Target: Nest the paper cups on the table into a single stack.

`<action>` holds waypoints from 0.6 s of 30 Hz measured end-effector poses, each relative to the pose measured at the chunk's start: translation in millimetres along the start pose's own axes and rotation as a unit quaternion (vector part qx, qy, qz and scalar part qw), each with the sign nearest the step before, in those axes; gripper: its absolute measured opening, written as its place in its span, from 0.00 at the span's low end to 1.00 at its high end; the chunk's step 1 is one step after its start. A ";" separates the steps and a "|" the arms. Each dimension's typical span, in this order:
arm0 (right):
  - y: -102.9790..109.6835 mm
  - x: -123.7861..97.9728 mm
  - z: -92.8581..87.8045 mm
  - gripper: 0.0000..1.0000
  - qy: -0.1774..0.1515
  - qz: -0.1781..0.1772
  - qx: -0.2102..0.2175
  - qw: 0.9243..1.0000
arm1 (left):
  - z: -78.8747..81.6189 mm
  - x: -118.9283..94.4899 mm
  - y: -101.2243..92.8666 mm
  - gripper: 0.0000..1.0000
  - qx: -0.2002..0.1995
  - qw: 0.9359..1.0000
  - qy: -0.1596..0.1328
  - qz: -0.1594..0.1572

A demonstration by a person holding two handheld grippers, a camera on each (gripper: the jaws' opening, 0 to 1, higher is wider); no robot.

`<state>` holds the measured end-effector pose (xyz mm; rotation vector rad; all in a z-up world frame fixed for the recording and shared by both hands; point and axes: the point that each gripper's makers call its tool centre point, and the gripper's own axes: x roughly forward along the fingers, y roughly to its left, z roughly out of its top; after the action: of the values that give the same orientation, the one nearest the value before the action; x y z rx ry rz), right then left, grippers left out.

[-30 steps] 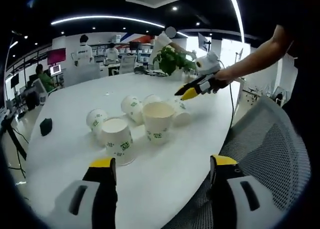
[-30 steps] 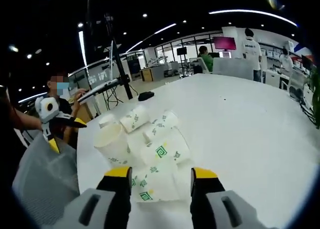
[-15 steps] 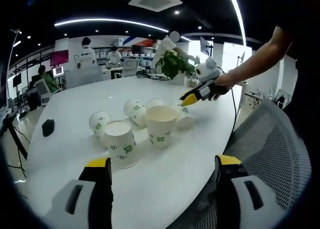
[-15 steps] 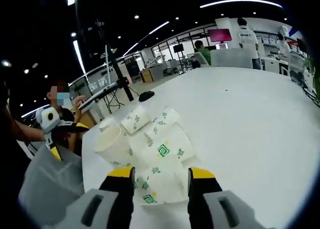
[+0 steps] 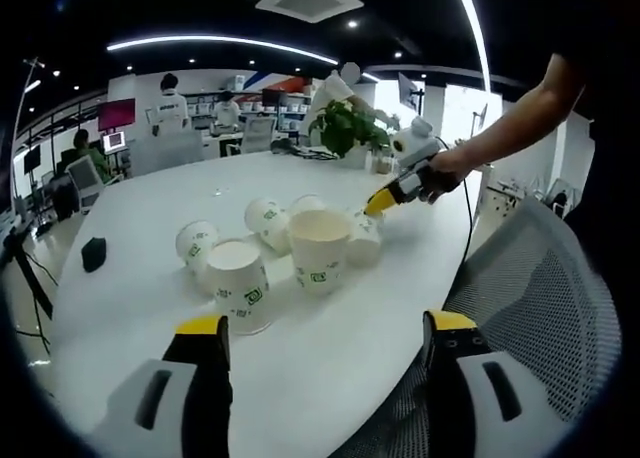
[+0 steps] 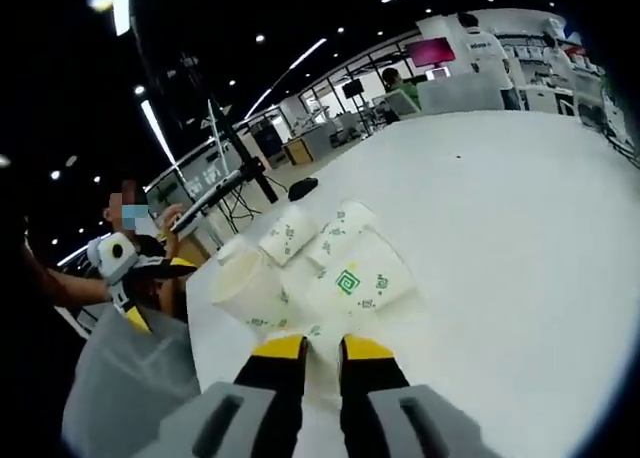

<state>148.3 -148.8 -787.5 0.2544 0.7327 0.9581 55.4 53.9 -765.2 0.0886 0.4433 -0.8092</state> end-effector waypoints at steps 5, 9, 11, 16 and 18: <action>13.2 -7.9 -3.7 0.02 -0.004 0.028 0.030 0.999 | -0.3 0.0 -0.3 0.77 0.001 1.000 0.001 -0.001; 23.8 -13.7 -4.9 0.00 -0.008 0.039 0.036 0.999 | 0.4 0.3 -2.1 0.77 0.002 1.000 -0.001 -0.006; 28.6 -16.6 -5.7 0.00 -0.010 0.042 0.034 0.998 | 0.1 0.4 -2.6 0.77 0.003 1.000 0.000 -0.007; 36.5 -21.8 -10.6 0.00 -0.002 0.043 0.027 0.999 | -1.8 0.9 -4.6 0.77 0.010 1.000 0.004 -0.013; 38.6 -23.5 -11.6 0.00 0.000 0.039 0.019 0.999 | -2.2 0.9 -5.1 0.77 0.012 1.000 0.005 -0.014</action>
<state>106.9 -147.3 -766.0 0.3193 0.7459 1.0193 51.4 50.3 -767.2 0.1094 0.4455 -0.8411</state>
